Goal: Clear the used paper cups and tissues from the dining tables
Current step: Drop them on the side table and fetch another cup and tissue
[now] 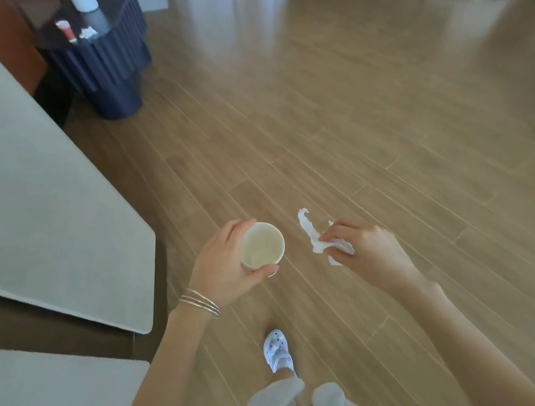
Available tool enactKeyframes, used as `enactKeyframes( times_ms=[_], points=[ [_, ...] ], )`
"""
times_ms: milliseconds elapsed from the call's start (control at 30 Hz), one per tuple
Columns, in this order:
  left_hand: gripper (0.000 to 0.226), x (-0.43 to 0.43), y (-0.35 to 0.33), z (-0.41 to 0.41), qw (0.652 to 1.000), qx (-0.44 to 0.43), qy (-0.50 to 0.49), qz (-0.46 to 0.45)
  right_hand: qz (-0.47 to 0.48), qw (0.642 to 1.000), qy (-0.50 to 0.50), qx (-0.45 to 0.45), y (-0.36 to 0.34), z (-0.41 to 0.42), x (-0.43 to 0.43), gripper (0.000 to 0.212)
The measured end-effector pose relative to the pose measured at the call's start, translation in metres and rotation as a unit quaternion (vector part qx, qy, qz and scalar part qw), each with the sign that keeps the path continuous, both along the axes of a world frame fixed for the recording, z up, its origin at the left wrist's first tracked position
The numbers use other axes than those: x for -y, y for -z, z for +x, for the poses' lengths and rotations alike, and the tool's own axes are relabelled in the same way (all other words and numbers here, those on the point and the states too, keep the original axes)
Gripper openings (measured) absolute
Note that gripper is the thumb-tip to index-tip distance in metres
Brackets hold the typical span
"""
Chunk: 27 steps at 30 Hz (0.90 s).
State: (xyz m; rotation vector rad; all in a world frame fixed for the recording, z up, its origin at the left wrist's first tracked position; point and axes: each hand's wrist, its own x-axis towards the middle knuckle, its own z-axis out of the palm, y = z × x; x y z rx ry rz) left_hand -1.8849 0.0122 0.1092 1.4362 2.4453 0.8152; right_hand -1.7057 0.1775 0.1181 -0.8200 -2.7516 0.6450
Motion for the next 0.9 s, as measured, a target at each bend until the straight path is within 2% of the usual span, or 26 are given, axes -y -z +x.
enactKeyframes(
  times_ms=[267, 667, 900],
  points=[
    [0.081, -0.085, -0.016, -0.13, 0.999, -0.014, -0.048, -0.009, 0.015, 0.998, -0.062, -0.006, -0.021, -0.152, -0.091, 0.018],
    [0.076, -0.167, 0.02, -0.29, 0.98, 0.066, -0.189, -0.016, -0.033, 0.987, -0.155, 0.027, 0.01, -0.344, -0.209, 0.02],
    [0.078, -0.248, -0.006, -0.397, 0.966, 0.061, -0.252, 0.011, -0.016, 0.978, -0.207, -0.013, -0.017, -0.476, -0.306, 0.018]
  ],
)
